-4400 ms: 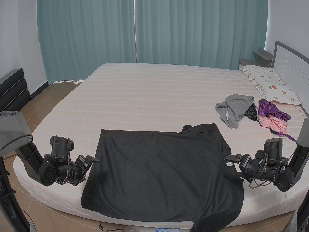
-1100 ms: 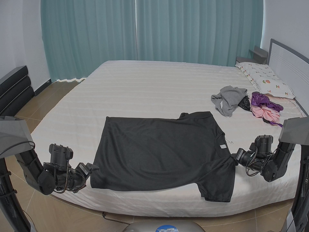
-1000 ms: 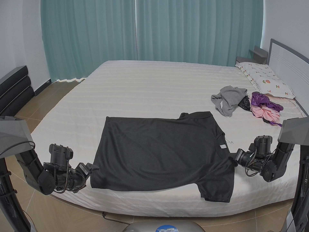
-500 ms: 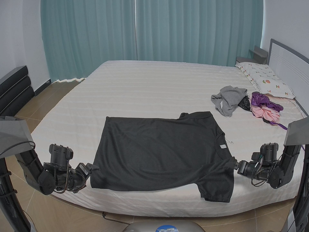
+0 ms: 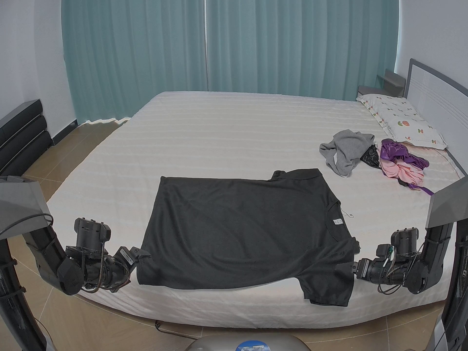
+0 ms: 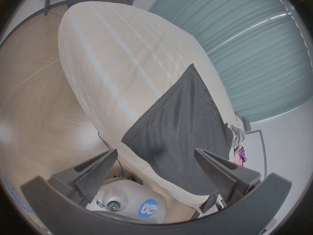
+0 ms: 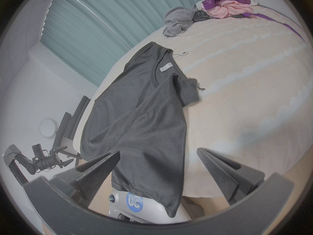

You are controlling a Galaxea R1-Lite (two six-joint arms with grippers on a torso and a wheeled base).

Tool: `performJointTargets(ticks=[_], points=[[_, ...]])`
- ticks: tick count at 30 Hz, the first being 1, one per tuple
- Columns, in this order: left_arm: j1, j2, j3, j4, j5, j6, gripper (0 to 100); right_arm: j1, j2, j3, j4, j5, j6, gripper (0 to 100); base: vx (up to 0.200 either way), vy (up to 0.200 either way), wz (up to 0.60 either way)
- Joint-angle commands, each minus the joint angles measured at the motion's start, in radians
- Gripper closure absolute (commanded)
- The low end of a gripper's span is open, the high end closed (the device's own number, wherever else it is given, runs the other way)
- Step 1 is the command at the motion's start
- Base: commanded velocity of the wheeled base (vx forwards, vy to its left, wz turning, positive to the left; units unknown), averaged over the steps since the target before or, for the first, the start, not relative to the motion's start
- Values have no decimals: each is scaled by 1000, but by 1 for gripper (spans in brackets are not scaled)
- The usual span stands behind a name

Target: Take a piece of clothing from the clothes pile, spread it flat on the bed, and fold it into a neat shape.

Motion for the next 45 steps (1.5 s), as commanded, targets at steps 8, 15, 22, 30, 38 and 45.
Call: performJointTargets(ticks=[8, 15, 22, 30, 38, 45], points=[[0, 2, -2, 0, 0, 1, 0, 29, 45, -40, -5, 20, 26, 0, 0, 0, 0], [0, 7, -3, 0, 5, 4, 0, 33, 57, -31, -32, 13, 25, 100, 0, 0, 0], [6, 42, 5, 1, 14, 92, 0, 16, 53, -5, -69, 11, 25, 100, 0, 0, 0], [9, 163, 67, -145, -20, 356, 0, 13, 57, -2, -71, 16, 25, 100, 0, 0, 0], [12, 284, 109, -362, -26, 549, 0, 13, 57, -2, -71, 19, 25, 100, 0, 0, 0], [6, 336, 54, -396, -26, 626, 0, 16, 62, -2, -72, 19, 19, 100, 0, 0, 0]])
